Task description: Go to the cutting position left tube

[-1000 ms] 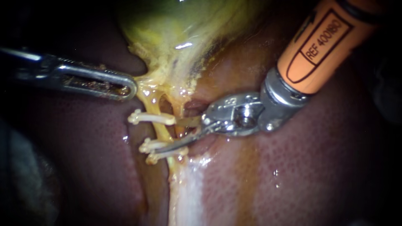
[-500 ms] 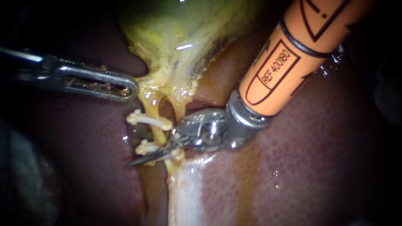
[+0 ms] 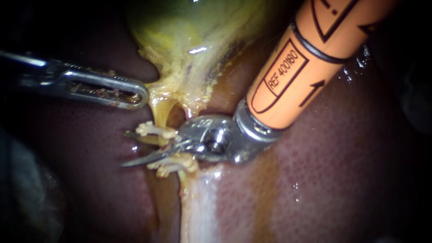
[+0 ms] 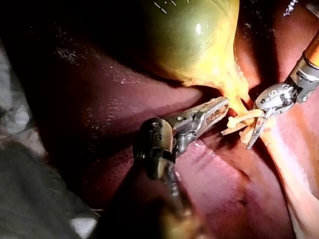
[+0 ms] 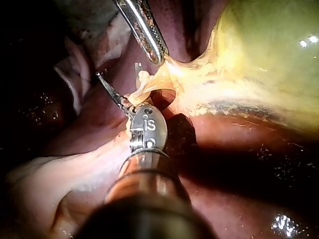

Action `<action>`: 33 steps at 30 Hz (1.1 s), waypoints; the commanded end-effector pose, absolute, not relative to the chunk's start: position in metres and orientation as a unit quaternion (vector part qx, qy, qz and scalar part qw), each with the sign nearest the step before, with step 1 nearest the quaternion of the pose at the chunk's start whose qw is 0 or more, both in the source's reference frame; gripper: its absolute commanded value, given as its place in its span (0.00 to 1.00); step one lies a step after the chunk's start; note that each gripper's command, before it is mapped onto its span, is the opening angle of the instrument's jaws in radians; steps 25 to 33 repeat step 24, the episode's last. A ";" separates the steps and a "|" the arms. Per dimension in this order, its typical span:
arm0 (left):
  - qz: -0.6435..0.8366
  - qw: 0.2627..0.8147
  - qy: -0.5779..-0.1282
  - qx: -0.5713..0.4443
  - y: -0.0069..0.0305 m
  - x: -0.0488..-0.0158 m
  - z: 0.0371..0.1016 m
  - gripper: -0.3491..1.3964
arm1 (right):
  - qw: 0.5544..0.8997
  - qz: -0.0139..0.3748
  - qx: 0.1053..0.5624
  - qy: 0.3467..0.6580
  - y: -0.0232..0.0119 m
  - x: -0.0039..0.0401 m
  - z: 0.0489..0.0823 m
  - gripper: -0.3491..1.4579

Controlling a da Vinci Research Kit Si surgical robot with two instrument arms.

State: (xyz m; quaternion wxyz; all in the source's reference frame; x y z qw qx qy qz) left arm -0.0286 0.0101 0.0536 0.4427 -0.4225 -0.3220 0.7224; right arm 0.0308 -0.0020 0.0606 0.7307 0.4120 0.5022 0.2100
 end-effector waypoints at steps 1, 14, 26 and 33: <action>0.722 0.443 -0.322 -0.423 0.0101 -0.0286 0.0536 0.00 | 0.727 0.207 0.417 0.505 -0.0021 0.0308 0.0602 0.98; 0.722 0.443 -0.322 -0.423 0.0101 -0.0285 0.0536 0.00 | 0.705 0.180 0.454 0.514 -0.0033 0.0312 0.0570 0.93; 0.722 0.443 -0.322 -0.423 0.0101 -0.0285 0.0536 0.00 | 0.705 0.181 0.453 0.515 -0.0031 0.0310 0.0572 0.93; 0.722 0.443 -0.322 -0.423 0.0101 -0.0285 0.0536 0.00 | 0.705 0.181 0.453 0.515 -0.0031 0.0310 0.0572 0.93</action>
